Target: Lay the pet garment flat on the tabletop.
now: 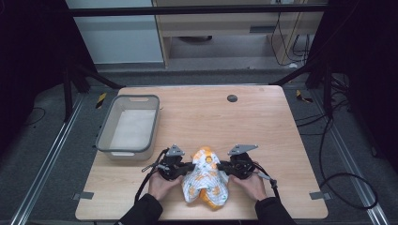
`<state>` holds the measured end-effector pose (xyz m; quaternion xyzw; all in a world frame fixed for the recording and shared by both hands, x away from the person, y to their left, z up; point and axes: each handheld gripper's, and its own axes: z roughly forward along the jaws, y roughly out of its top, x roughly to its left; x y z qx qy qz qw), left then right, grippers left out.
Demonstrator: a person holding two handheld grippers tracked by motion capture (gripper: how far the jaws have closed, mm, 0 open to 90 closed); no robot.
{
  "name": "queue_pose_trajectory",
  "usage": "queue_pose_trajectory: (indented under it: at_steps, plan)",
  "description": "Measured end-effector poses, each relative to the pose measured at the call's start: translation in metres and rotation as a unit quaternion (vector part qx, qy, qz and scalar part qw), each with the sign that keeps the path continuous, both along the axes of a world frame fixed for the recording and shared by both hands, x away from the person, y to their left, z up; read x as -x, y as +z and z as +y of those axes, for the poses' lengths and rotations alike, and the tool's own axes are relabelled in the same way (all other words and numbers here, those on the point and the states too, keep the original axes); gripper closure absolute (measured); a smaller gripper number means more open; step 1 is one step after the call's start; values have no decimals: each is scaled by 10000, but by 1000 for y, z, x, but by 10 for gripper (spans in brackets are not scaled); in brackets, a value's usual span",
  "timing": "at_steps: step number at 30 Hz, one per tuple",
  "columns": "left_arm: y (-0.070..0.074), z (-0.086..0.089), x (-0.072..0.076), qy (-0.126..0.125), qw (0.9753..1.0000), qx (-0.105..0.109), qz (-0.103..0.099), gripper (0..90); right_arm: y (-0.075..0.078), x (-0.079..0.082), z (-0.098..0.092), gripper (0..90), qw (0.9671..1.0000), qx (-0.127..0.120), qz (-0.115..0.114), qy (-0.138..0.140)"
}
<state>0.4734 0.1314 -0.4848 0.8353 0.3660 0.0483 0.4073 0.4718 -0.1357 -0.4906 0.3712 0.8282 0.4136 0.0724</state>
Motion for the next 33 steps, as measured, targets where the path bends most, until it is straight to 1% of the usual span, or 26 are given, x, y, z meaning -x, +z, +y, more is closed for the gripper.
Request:
queue_pose_trajectory:
  at_steps: [2,4,5,6,7,8,9,11,12,14,16,18,20,21,22,23,24,25,26,27,28,29,30,31,32,33]
  plan:
    - [0,0,0,2,10000,21,25,881,2,1,-1,853,10000,-38,-20,-4]
    - [3,1,1,-24,10000,28,-21,885,4,1,-1,857,10000,-47,-25,2]
    - [4,2,2,-23,10000,48,-25,888,6,2,-2,860,10000,-60,-61,-5]
    - [7,3,3,-20,9999,87,-48,889,11,5,-4,861,9998,-134,-131,-45]
    - [9,3,4,-23,9999,102,-85,889,11,5,-4,861,9998,-134,-131,-45]
    - [17,5,7,-23,9997,186,-176,889,17,8,-8,861,9995,-195,-224,-99]
    - [22,6,10,-18,9994,260,-237,890,21,10,-10,861,9992,-251,-286,-119]
    - [32,8,15,-47,9986,334,-398,890,30,16,-16,860,9979,-371,-497,-187]
    - [36,8,17,-62,9982,373,-465,890,34,18,-18,860,9973,-442,-557,-201]
    - [48,8,23,-84,9968,424,-673,890,44,24,-21,860,9956,-557,-725,-199]
    - [62,8,29,-128,9946,504,-898,890,52,30,-23,860,9942,-571,-893,-173]
    - [74,8,34,-180,9925,568,-1068,890,63,36,-25,860,9925,-627,-1036,-158]
    - [83,8,38,-239,9909,602,-1182,890,73,40,-26,861,9905,-673,-1194,-144]
    - [83,8,38,-239,9909,602,-1182,890,73,40,-26,861,9905,-673,-1194,-144]
    - [89,8,39,-234,9898,613,-1262,890,76,41,-27,861,9899,-685,-1231,-135]
    - [93,7,39,-226,9896,611,-1285,890,84,43,-27,861,9887,-696,-1323,-126]
    - [100,6,38,-190,9882,649,-1371,890,88,43,-28,862,9880,-712,-1361,-144]
    - [100,6,38,-190,9882,649,-1371,890,88,43,-28,862,9880,-712,-1361,-144]
    - [105,5,36,-126,9871,685,-1439,890,91,42,-28,861,9871,-733,-1415,-166]
    - [108,4,34,-58,9864,719,-1479,890,97,39,-28,861,9854,-778,-1494,-235]
    - [113,3,28,48,9853,777,-1520,889,104,35,-27,860,9827,-841,-1611,-354]
    - [113,3,28,48,9853,777,-1520,889,104,35,-27,860,9827,-841,-1611,-354]
    - [116,1,21,211,9838,830,-1573,889,108,28,-24,859,9801,-876,-1705,-507]
    - [118,-1,15,344,9824,854,-1624,889,109,23,-23,858,9786,-901,-1752,-593]
    - [118,-2,11,442,9814,854,-1664,888,109,15,-21,856,9763,-924,-1809,-743]
    - [118,-2,11,442,9814,854,-1664,888,108,10,-20,856,9749,-953,-1836,-828]
